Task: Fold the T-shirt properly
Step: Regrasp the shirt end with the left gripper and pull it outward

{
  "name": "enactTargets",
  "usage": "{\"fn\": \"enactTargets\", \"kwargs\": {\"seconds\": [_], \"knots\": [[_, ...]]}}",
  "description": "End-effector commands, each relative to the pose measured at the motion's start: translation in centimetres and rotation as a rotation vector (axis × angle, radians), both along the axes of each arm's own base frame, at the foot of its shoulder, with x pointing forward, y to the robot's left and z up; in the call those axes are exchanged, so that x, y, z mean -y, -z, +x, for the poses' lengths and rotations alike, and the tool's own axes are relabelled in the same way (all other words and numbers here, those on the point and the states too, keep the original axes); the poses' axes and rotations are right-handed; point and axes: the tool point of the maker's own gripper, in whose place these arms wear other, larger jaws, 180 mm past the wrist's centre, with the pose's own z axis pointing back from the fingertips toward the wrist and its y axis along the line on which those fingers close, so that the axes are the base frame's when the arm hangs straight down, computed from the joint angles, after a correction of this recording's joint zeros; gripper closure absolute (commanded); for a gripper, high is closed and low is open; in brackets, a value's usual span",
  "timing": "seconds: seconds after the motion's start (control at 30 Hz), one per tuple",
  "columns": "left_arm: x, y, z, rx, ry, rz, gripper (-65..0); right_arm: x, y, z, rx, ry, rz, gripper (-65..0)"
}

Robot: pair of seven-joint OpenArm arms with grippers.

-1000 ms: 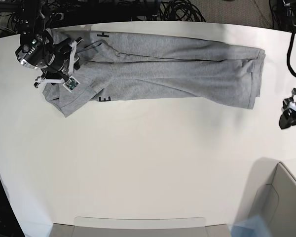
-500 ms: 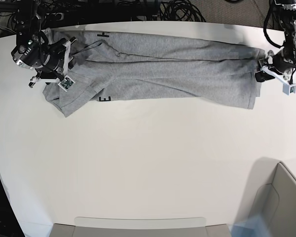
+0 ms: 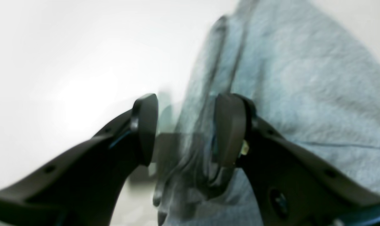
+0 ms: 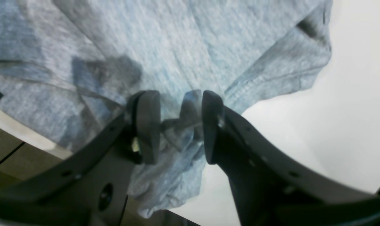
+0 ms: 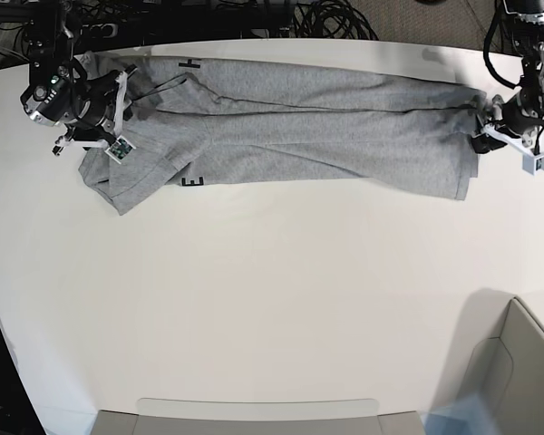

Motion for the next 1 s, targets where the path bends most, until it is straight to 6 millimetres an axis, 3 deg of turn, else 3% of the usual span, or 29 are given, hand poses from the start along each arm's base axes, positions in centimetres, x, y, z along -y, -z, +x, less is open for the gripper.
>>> {"fn": "enactTargets", "kwargs": {"seconds": [0.0, 0.2, 0.53, 0.73, 0.83, 0.97], "knots": [[-0.4, -1.3, 0.9, 0.038, 0.023, 0.012, -30.1, 0.2, -0.8, 0.6, 0.03, -0.022, -0.008, -22.4], [0.9, -1.6, 1.4, 0.075, 0.05, -0.058, -30.1, 0.8, -1.0, 0.7, 0.03, -0.028, -0.027, -22.4], [5.2, 1.1, 0.4, -0.005, 0.166, -0.101, -30.1, 0.8, -1.0, 0.7, 0.03, -0.028, -0.027, -22.4], [5.0, 1.6, -0.1, -0.024, 0.164, -0.101, -29.8, 0.8, -0.9, 0.6, 0.028, -0.028, -0.027, -22.4], [5.7, 2.1, -0.5, -0.044, 0.182, -0.109, -24.2, 0.8, -0.9, 0.6, 0.028, -0.028, -0.027, -22.4], [4.8, 3.7, -1.8, -0.094, 0.14, -0.117, -8.4, 0.8, -0.9, 0.6, 0.026, -0.028, -0.027, -22.4]]}}
